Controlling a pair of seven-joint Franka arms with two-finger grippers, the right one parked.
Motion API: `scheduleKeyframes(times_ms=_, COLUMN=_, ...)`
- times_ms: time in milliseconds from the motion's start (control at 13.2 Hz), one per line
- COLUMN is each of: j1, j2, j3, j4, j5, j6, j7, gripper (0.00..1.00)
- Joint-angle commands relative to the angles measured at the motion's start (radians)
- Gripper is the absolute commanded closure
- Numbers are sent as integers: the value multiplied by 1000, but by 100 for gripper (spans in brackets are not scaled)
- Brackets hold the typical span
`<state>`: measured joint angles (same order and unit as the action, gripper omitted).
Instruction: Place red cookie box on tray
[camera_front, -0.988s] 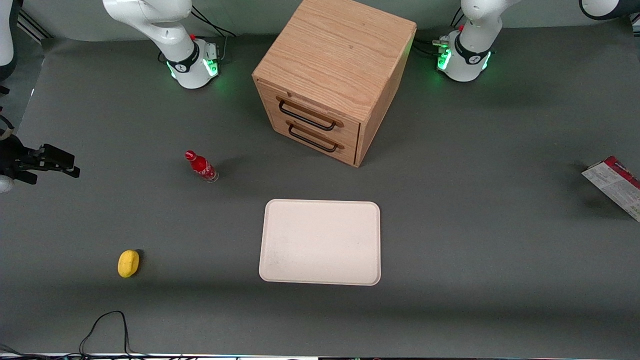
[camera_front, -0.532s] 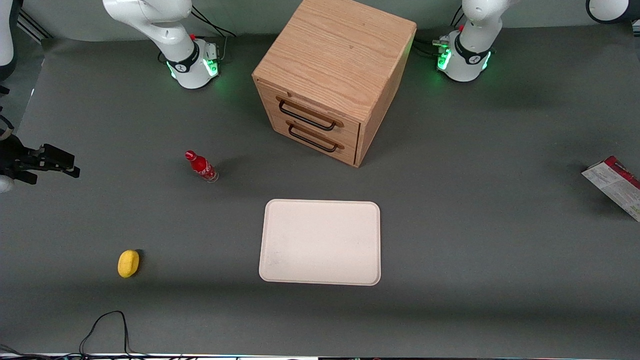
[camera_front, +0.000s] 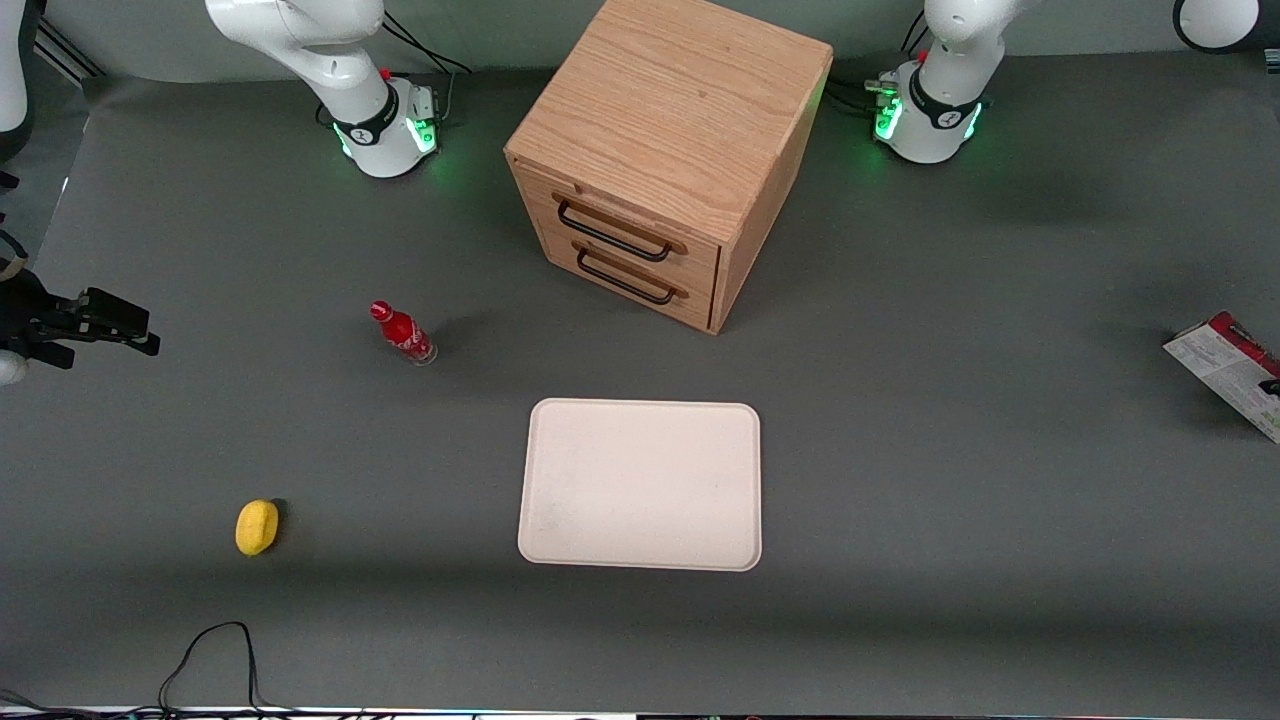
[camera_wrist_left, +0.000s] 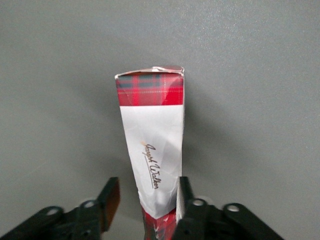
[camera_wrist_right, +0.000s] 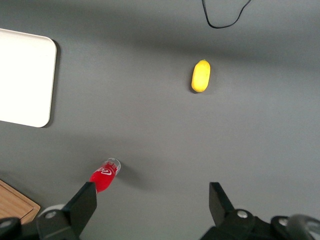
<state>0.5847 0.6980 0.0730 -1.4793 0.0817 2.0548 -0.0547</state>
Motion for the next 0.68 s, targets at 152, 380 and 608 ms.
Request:
scheduleKeyframes(times_ms=152, j1=-2, j2=-6, j3=1, j4=-15, j5=-5, j6=18, j7=9, gripper=100)
scheduleKeyframes(times_ms=380, j1=-3, j2=-15, j3=1, j4=-6, j5=-5, j6=-1, j7=10, gripper=100)
scheduleKeyframes(times_ms=608, j1=-19, j2=-80, j3=-2, j4=26, j5=-2, j6=-86, j7=7, gripper=100)
